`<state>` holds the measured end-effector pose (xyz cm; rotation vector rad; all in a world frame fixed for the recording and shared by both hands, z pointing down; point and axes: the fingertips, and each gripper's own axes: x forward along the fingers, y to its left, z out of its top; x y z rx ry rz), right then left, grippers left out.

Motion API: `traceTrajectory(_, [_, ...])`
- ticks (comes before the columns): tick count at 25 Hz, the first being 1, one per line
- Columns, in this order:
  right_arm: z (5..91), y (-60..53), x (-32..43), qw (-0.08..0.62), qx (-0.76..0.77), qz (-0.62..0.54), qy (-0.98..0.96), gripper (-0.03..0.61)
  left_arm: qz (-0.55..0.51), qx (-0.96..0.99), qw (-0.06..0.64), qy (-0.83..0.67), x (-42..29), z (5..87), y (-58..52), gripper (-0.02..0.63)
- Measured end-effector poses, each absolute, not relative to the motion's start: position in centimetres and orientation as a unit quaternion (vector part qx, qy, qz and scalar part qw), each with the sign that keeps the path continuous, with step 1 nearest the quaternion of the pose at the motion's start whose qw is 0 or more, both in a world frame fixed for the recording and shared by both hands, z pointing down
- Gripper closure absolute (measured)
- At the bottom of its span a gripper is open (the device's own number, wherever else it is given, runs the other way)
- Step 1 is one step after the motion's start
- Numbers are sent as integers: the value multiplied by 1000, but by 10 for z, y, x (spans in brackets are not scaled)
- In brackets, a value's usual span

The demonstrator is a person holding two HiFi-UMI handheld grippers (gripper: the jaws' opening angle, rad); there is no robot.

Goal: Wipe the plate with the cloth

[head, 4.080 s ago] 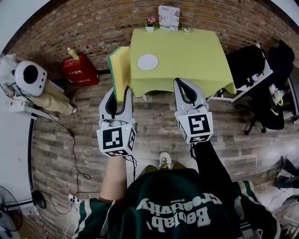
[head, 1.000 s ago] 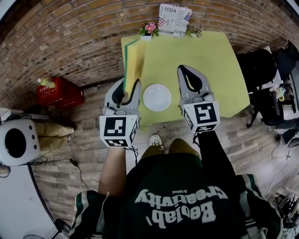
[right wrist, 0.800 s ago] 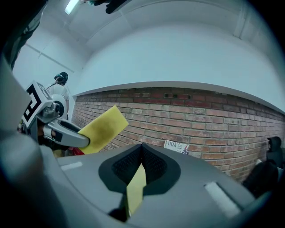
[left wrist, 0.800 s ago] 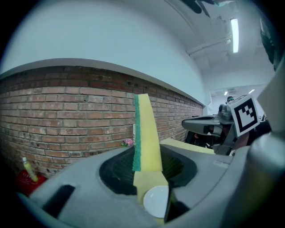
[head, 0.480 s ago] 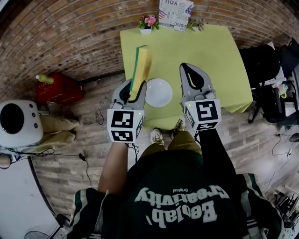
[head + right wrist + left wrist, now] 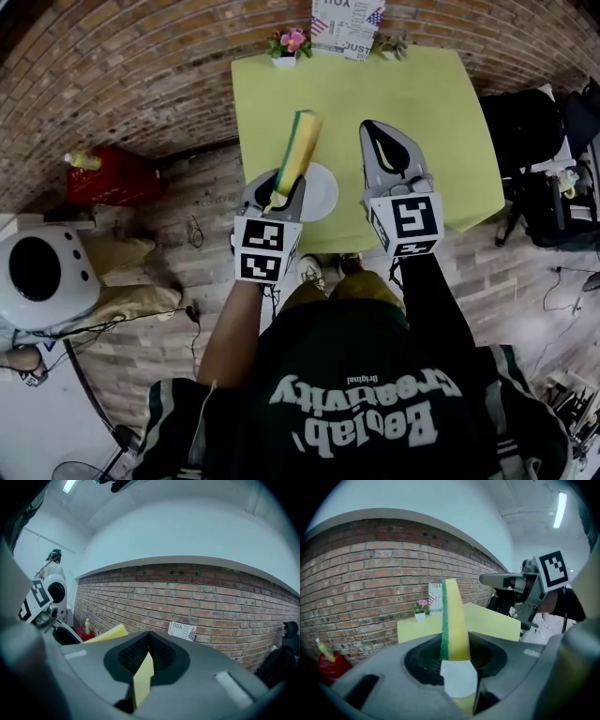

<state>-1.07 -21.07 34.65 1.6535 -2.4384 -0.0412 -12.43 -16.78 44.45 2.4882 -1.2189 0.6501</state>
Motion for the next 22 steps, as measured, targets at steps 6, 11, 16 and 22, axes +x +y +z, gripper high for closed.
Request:
traceTrajectory(6, [356,-221,-2,107,556,-4,-824,566,281,853,175,-404,-109,489,-168,476])
traceTrajectory(11, [360,-225,4,118,556,-4,-823,566,324,839,202,-387,-106,534,-161,476])
traceTrajectory(16, [363,-225,9,131,555,-7,-821,566,351,833,229,-362,-98,567,-150,476])
traceTrajectory(22, [364,-225,5,139,548,-15,-825,566,410,812,257,-326,-85,602,-129,476])
